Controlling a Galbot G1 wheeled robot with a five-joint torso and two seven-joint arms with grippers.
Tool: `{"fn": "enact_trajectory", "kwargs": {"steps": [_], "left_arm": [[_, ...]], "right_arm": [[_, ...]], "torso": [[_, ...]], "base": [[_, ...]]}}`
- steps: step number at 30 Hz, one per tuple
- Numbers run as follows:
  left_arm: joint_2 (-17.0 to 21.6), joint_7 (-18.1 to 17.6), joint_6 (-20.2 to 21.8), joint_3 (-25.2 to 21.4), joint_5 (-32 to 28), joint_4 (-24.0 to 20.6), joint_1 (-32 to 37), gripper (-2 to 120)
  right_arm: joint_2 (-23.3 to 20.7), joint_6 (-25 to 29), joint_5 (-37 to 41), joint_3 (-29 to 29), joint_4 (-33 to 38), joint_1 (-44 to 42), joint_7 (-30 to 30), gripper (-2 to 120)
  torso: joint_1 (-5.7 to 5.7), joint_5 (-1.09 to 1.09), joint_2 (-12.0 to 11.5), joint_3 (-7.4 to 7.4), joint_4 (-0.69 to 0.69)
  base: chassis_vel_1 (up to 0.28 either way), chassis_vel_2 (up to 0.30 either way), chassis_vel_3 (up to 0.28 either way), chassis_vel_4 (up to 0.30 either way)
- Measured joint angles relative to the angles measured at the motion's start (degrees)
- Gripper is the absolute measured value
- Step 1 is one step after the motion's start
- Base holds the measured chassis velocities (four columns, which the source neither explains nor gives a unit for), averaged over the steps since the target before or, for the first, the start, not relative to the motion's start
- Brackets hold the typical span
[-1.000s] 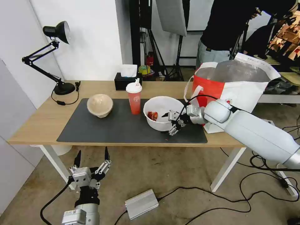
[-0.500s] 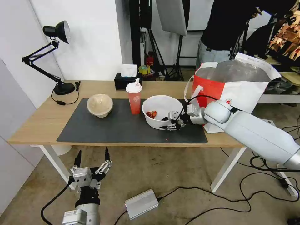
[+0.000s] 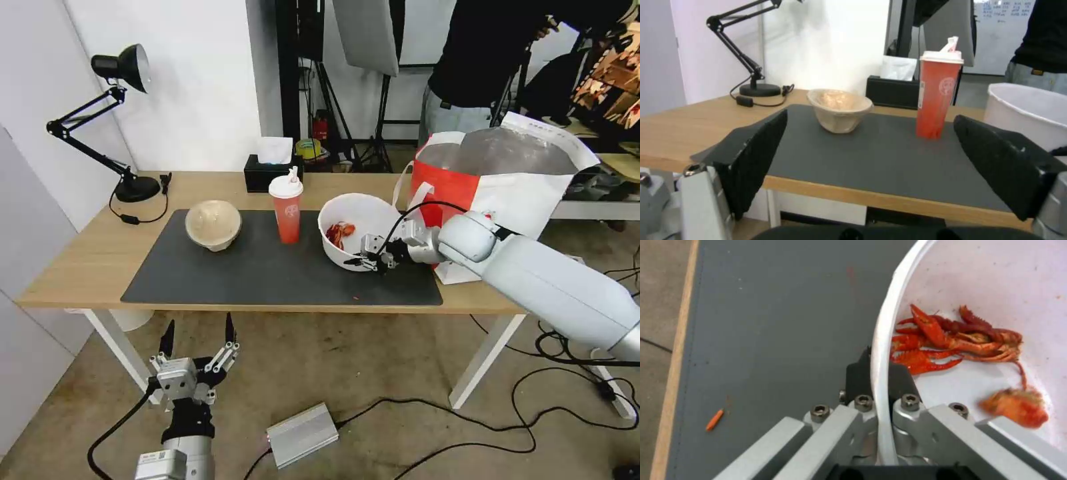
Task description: Pick up the trash from the table and place it into the takeout bag.
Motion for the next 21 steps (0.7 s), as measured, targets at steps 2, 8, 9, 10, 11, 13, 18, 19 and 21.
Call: {"fn": "enact_trajectory", "kwargs": {"steps": [2,8,9,10,11,13,18,19,21], "left_arm": [[0.0,0.0,0.0,0.0,0.0,0.0,0.0,100],[0.0,-0.1,-0.1,0.1,0.0,0.0,0.0,100],[0.0,-0.1,-0.1,0.1,0.0,0.0,0.0,100],[0.0,-0.1,-0.1,0.1,0.0,0.0,0.0,100],[0.0,-0.1,-0.1,0.1,0.0,-0.1,0.0,100],[0.0,-0.1,-0.1,0.2,0.0,-0.2,0.0,100],[0.0,-0.1,-0.1,0.2,0.0,-0.6,0.1,100],[0.0,-0.1,-0.1,0.2,0.0,-0.7,0.2,100],[0.0,-0.1,-0.1,0.1,0.0,-1.0,0.2,100]], "right_arm": [[-0.3,0.0,0.3,0.1,0.4,-0.1,0.0,0],[-1.5,0.1,1.3,1.0,1.3,-0.2,-0.1,0],[-1.5,0.1,1.3,1.0,1.3,-0.2,-0.1,0],[-1.7,0.1,1.6,1.2,1.5,-0.2,-0.1,0],[-1.9,0.2,2.0,1.4,1.9,-0.2,-0.1,0],[-2.2,0.2,2.3,1.6,2.4,-0.2,-0.2,0],[-2.9,0.4,3.7,2.8,3.8,-1.0,-0.4,0],[-3.1,0.4,4.4,3.2,4.3,-1.0,-0.5,0],[-3.2,0.4,5.0,3.5,4.7,-1.1,-0.6,0]], "torso": [[0.0,0.0,0.0,0.0,0.0],[0.0,0.0,0.0,0.0,0.0],[0.0,0.0,0.0,0.0,0.0],[0.0,0.0,0.0,0.0,0.0],[0.0,0.0,0.0,0.0,0.0],[0.0,0.0,0.0,0.0,0.0],[0.0,-0.01,0.0,0.0,0.0],[0.0,-0.01,0.0,0.0,0.0],[0.0,-0.01,0.0,0.0,0.0]], "base": [[0.0,0.0,0.0,0.0],[0.0,0.0,0.0,0.0],[0.0,0.0,0.0,0.0],[0.0,0.0,0.0,0.0],[0.0,0.0,0.0,0.0],[0.0,0.0,0.0,0.0],[0.0,0.0,0.0,0.0],[0.0,0.0,0.0,0.0],[0.0,0.0,0.0,0.0]]}}
